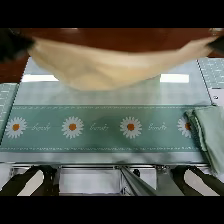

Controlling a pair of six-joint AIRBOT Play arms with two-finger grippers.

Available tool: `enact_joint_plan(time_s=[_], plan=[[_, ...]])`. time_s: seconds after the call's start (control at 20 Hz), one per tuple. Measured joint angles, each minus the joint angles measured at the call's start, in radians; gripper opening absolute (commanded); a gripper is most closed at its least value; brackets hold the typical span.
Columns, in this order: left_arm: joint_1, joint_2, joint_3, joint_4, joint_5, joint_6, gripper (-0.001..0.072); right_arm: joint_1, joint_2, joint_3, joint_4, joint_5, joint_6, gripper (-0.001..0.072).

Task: Fold the shirts.

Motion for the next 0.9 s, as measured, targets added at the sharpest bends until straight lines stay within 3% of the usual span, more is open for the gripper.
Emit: enact_joint_plan(time_s=[0.15,0.4,0.6,0.9], plan=[[0.055,0.016,0.303,0.041,0.000,-0.017,0.0021,0.000,0.041,0.247,-0.007,0.016,0.029,0.0021],[0.158,0.125,0.571,0.294,-0.043,-0.071,0.0021,0.000,0.208,0.383,-0.137,0.057,0.066,0.0022],[0.130,0.243,0.597,0.498,-0.092,-0.101,0.0021,0.000,0.342,0.404,-0.289,0.142,0.100,0.0022],[-0.087,0.336,0.425,0.788,-0.171,-0.144,0.0021,0.027,0.464,0.263,-0.411,0.270,0.133,0.0022]])
